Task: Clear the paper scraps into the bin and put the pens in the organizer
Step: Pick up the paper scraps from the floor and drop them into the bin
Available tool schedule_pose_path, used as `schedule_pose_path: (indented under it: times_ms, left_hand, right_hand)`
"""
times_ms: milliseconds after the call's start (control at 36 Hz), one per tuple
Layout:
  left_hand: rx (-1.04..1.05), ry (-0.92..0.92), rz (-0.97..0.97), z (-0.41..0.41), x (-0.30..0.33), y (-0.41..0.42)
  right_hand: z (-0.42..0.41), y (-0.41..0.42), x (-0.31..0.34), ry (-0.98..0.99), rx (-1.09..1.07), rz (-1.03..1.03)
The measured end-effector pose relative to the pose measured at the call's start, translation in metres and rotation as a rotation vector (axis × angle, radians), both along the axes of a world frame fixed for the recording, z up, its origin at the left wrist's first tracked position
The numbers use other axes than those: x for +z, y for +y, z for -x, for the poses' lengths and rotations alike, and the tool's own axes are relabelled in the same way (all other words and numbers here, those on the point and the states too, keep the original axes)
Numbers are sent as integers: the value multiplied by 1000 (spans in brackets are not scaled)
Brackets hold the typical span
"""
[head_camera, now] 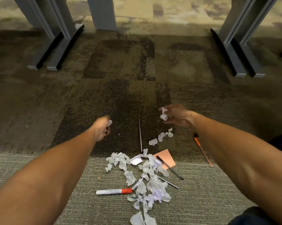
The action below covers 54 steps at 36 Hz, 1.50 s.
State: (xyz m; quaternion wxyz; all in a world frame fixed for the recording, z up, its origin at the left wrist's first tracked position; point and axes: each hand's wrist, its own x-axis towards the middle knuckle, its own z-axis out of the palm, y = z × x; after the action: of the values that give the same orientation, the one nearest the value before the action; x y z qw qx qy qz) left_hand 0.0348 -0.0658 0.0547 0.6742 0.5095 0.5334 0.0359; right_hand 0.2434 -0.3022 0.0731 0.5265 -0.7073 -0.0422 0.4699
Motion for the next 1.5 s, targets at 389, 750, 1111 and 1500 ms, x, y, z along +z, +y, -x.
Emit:
schedule_pose_path:
  times_ms: [389,750,1111,1500]
  left_hand:
    - [-494,160,-350,8,-2,-5]
    - [-1225,266,-460,34,-35,-8]
    - [-1633,272,-768,42,-70,-15]
    - [-1307,205,-710,26,-47,-11]
  right_hand:
    - [-11,-32,-4,-326,-117,315]
    - [0,-37,-61,-712,743,715]
    - [-7,-38,-101,-849,802,759]
    - [-3,-36,-77,-750,703,739]
